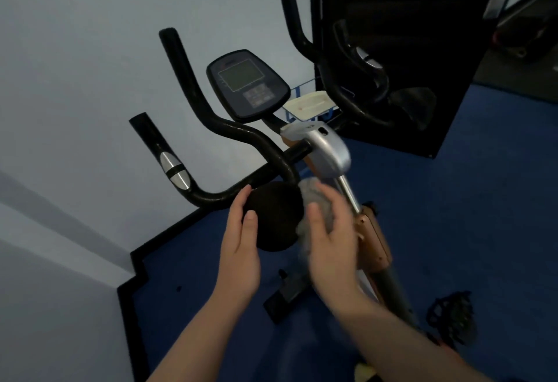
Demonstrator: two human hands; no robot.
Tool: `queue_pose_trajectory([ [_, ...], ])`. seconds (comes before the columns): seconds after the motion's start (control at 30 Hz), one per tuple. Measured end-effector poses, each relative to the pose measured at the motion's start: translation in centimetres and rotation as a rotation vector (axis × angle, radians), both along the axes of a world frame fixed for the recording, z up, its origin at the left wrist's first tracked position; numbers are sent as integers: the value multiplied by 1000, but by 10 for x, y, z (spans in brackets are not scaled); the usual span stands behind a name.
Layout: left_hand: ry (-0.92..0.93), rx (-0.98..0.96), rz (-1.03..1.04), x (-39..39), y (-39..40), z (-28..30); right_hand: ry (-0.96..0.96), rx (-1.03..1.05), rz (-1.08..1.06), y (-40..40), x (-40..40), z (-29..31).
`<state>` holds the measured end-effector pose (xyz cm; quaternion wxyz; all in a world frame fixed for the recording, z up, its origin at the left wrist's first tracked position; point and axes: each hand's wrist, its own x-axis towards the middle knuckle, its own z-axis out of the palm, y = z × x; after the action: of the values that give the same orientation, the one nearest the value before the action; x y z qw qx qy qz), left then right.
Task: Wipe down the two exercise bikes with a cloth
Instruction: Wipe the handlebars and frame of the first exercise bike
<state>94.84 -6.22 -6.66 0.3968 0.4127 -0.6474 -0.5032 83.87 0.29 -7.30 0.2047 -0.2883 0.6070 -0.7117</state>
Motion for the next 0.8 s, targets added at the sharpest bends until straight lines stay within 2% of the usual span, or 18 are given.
queue_pose_trajectory([
  [0.07, -14, -3, -10, 0, 0, 0, -111, 10, 18, 1, 25, -11],
  [0.17, -20, 9, -31, 3, -2, -2, -166, 11, -20, 7, 40, -18],
  [0.37, -27, 3, -61, 5, -3, -2, -107, -61, -60, -24, 3, 14],
  [0.53, -7, 6, -80, 5, -5, -5, -110, -3, -36, -3, 29, -8],
  [0.67, 6, -5, -76, 5, -5, -8, -14, 26, -77, -24, 2, 14],
  [0.73, 14, -24, -54, 3, -5, -8, 59, 33, -64, -25, 10, 7],
  [0.8, 17, -22, -37, 0, -3, -8, 50, 66, -24, -14, 19, -7],
])
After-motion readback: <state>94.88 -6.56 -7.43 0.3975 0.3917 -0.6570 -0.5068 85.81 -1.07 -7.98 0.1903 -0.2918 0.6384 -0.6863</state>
